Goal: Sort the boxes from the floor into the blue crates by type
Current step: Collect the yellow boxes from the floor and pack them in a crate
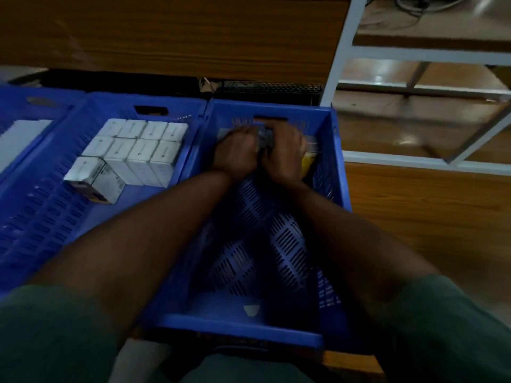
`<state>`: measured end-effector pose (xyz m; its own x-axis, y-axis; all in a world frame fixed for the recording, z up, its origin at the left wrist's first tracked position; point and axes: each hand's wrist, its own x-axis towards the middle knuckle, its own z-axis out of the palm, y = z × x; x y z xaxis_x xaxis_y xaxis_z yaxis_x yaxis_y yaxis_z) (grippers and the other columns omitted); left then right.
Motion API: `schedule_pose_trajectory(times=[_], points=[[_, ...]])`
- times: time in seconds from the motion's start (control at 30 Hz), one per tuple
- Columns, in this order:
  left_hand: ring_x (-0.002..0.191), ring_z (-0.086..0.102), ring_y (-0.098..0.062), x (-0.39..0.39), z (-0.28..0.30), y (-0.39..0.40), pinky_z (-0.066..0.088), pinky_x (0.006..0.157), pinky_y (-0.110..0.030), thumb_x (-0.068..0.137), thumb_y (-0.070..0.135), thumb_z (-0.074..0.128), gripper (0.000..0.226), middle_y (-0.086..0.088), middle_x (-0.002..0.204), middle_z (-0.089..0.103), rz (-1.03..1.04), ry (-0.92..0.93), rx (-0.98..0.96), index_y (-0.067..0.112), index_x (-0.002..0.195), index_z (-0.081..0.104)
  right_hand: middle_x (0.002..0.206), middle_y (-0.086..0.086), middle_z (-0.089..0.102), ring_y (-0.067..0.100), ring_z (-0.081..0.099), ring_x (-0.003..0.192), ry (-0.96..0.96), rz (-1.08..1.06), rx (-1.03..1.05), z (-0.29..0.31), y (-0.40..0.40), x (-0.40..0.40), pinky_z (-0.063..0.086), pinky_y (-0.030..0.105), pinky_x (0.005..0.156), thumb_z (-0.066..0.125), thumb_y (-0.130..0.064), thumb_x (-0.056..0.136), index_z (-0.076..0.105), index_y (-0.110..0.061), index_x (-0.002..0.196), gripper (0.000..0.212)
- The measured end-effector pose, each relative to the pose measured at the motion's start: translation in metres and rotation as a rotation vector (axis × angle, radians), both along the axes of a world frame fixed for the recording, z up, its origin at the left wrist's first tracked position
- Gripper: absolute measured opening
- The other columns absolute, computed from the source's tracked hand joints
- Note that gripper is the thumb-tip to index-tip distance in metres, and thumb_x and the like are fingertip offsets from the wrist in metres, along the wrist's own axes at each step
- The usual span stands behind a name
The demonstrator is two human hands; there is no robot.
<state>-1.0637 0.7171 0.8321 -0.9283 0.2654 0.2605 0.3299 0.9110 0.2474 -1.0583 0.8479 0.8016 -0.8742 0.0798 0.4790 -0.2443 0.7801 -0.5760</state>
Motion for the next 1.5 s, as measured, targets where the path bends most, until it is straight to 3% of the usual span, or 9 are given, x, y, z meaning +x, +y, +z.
schedule_pose_trajectory(times=[0.1,0.17,0.33,0.47,0.67,0.97,1.1,1.23,1.5], points=[[0.112,0.058,-0.036,0.027,0.026,-0.024,0.052,0.084,-0.046,0.087,0.025,0.056,0.042,-0.015,0.123,0.061,0.051,0.050,0.091,0.011,0.126,0.058,0.115,0.004,0.067,0.024,0.059,0.109,0.034,0.121,-0.208,0.030,-0.021,0.015,0.049,0.044,0.093,0.057,-0.011,0.076,0.066,-0.014,0.116,0.041],[0.112,0.055,-0.031,0.048,0.040,-0.047,0.050,0.082,-0.044,0.084,0.024,0.065,0.037,-0.010,0.119,0.061,0.140,0.082,0.109,0.015,0.120,0.059,0.108,0.000,0.069,0.017,0.062,0.102,0.045,0.217,-0.313,0.050,-0.032,0.034,0.054,0.037,0.086,0.055,-0.007,0.078,0.069,-0.015,0.107,0.033],[0.102,0.058,-0.029,0.117,0.064,-0.110,0.051,0.076,-0.042,0.081,0.020,0.064,0.027,-0.007,0.106,0.064,0.184,0.159,0.187,0.016,0.108,0.063,0.095,-0.009,0.070,-0.003,0.064,0.086,0.005,0.441,-0.337,0.083,-0.081,0.093,0.051,0.015,0.073,0.057,-0.009,0.087,0.072,-0.015,0.100,0.021],[0.097,0.056,-0.023,0.172,0.070,-0.170,0.050,0.076,-0.045,0.082,0.021,0.066,0.022,0.000,0.099,0.062,0.225,0.184,0.268,0.020,0.103,0.061,0.094,-0.010,0.072,-0.002,0.068,0.085,0.024,0.569,-0.343,0.105,-0.146,0.141,0.054,0.018,0.072,0.058,-0.006,0.084,0.073,-0.014,0.098,0.022],[0.101,0.061,-0.018,0.308,0.052,-0.298,0.051,0.088,-0.035,0.089,0.028,0.065,0.022,0.002,0.104,0.065,0.358,0.325,0.408,0.020,0.110,0.063,0.095,-0.002,0.075,0.006,0.071,0.087,-0.023,0.852,-0.388,0.126,-0.261,0.251,0.054,0.021,0.073,0.059,0.000,0.086,0.072,-0.009,0.097,0.020],[0.094,0.060,-0.016,0.536,-0.035,-0.485,0.049,0.083,-0.032,0.090,0.025,0.066,0.020,0.008,0.100,0.062,0.826,0.200,0.406,0.025,0.110,0.063,0.093,-0.006,0.075,0.011,0.072,0.084,-0.413,1.211,-0.364,0.051,-0.493,0.410,0.060,0.038,0.073,0.062,-0.011,0.093,0.071,-0.019,0.099,0.013],[0.083,0.064,-0.010,0.627,-0.062,-0.538,0.056,0.076,-0.036,0.088,0.022,0.067,0.021,0.011,0.094,0.063,1.095,0.193,0.516,0.027,0.109,0.064,0.090,-0.008,0.075,0.007,0.071,0.088,-0.548,1.351,-0.243,0.023,-0.575,0.472,0.057,0.028,0.079,0.064,-0.013,0.092,0.070,-0.026,0.095,0.015],[0.082,0.065,-0.007,0.704,-0.087,-0.582,0.057,0.077,-0.037,0.087,0.022,0.065,0.024,0.014,0.095,0.065,1.363,0.150,0.540,0.030,0.110,0.064,0.090,-0.008,0.075,0.004,0.069,0.085,-0.623,1.519,-0.122,-0.008,-0.657,0.526,0.050,0.013,0.072,0.064,-0.007,0.093,0.072,-0.020,0.096,0.016],[0.088,0.066,-0.010,0.797,-0.137,-0.704,0.056,0.076,-0.032,0.087,0.023,0.067,0.023,0.010,0.097,0.067,1.688,0.074,0.595,0.031,0.109,0.065,0.092,-0.006,0.076,0.005,0.070,0.087,-0.787,1.709,0.048,-0.080,-0.836,0.606,0.051,0.013,0.073,0.066,-0.007,0.092,0.073,-0.019,0.094,0.014]])
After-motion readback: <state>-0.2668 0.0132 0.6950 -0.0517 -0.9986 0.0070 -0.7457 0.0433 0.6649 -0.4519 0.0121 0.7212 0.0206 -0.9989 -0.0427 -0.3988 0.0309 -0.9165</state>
